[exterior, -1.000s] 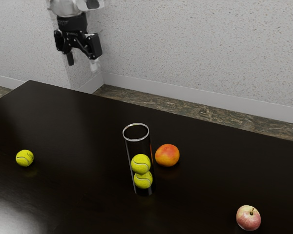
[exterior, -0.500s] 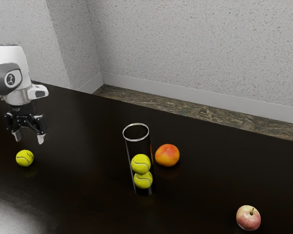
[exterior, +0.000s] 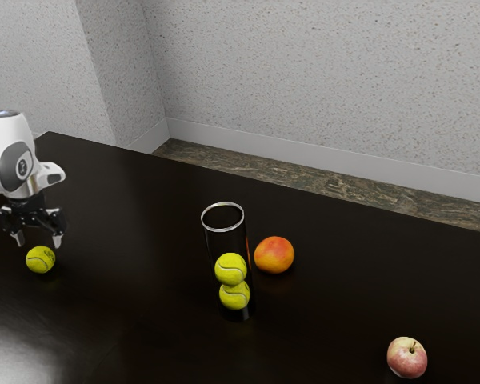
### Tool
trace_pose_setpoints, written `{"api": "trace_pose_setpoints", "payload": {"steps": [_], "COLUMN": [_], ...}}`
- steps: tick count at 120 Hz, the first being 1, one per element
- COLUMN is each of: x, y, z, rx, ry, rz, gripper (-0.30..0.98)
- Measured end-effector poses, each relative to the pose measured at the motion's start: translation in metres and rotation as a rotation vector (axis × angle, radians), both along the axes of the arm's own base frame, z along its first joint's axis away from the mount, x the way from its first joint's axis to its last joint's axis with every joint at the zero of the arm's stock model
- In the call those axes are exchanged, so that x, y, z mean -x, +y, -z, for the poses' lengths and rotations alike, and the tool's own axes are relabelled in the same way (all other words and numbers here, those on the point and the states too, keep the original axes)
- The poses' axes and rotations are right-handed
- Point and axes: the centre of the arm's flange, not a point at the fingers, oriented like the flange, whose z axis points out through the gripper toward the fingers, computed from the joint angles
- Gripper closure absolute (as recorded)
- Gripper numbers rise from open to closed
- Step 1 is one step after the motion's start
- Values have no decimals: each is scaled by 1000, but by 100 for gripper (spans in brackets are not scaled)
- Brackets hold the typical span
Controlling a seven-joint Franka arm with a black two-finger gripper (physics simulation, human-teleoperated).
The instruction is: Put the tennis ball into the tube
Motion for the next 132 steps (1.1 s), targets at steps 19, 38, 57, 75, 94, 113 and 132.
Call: {"api": "trace_pose_setpoints", "payload": {"steps": [19,38,57,75,94,113,132], "x": [-25,-19,-10,-9,-6,-8,-7], "y": [18,37,50,49,53,51,51], "z": [22,28,40,57,69,74,80], "rx": [0,30,45,58,69,80,89], "ry": [-13,-37,-27,-7,4,2,7], "rz": [-24,-48,-48,-30,-27,-12,-8], "gripper": [2,2,2,2,2,2,2]}}
